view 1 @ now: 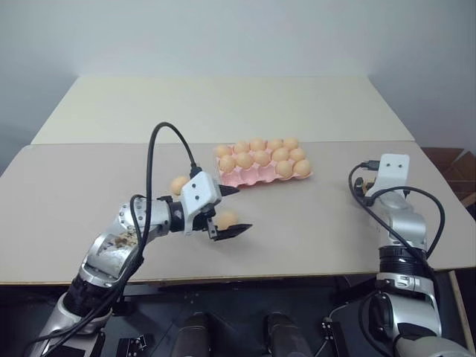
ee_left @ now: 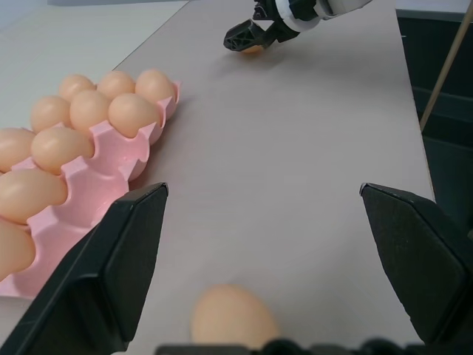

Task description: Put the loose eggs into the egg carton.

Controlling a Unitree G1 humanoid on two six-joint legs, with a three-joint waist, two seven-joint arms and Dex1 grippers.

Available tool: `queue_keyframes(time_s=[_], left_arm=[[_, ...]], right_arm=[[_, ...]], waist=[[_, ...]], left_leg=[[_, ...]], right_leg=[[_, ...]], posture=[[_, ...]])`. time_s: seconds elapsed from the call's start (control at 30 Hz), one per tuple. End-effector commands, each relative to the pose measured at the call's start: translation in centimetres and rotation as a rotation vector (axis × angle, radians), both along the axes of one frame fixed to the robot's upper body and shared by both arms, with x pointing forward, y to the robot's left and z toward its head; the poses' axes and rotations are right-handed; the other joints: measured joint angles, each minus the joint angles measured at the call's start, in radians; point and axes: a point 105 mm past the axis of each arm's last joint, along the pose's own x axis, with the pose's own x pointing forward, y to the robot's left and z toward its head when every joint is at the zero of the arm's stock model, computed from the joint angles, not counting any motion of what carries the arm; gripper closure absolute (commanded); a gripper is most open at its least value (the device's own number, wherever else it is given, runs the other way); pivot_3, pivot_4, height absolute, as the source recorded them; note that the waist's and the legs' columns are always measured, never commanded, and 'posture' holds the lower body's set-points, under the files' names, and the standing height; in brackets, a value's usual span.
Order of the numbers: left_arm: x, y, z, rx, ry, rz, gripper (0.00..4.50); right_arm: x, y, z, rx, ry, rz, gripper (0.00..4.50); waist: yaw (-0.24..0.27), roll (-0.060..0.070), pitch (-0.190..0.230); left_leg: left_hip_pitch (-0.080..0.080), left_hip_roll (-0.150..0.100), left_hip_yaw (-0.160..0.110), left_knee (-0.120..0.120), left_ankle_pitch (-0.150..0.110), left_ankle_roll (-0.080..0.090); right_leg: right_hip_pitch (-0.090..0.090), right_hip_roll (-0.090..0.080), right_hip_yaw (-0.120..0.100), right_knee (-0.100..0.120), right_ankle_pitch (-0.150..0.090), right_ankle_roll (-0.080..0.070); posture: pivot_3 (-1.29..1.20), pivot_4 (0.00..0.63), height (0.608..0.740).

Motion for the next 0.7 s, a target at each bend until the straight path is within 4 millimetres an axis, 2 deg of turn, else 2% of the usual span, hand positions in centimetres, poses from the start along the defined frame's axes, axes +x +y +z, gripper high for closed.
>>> queue_keyframes(time_s=[0.03,0.13,0.3,0.7], left_arm=[[-0.40,-0.13,1.27,-0.015,-0.054,-0.011,0.00],[-0.41,-0.20,1.28,-0.016,-0.055,-0.012,0.00],[-0.38,-0.20,1.26,-0.015,-0.055,-0.011,0.00],[-0.38,-0.10,1.26,-0.015,-0.055,-0.007,0.00]], right_arm=[[0.22,0.00,1.56,-0.021,-0.063,-0.003,0.37],[0.38,-0.15,1.73,0.004,-0.091,-0.037,0.37],[0.46,-0.72,1.24,0.170,-0.134,-0.155,0.37],[0.65,-0.02,1.06,0.183,-0.149,-0.137,0.37]], waist=[[0.000,0.000,0.000],[0.000,0.000,0.000],[-0.002,0.000,0.000],[-0.015,0.000,0.000]], left_leg=[[0.000,0.000,0.000,0.000,0.000,0.000],[0.000,0.000,0.000,0.000,0.000,0.000],[0.000,0.000,0.000,0.000,0.000,0.000],[0.000,0.000,0.000,0.000,0.000,0.000]], right_leg=[[0.000,0.000,0.000,0.000,0.000,0.000],[0.000,0.000,0.000,0.000,0.000,0.000],[0.000,0.000,0.000,0.001,0.000,0.000],[0.000,0.000,0.000,0.001,0.000,0.000]], posture=[[0.00,0.150,0.740],[0.00,0.150,0.740],[0.00,0.150,0.740],[0.00,0.150,0.740]])
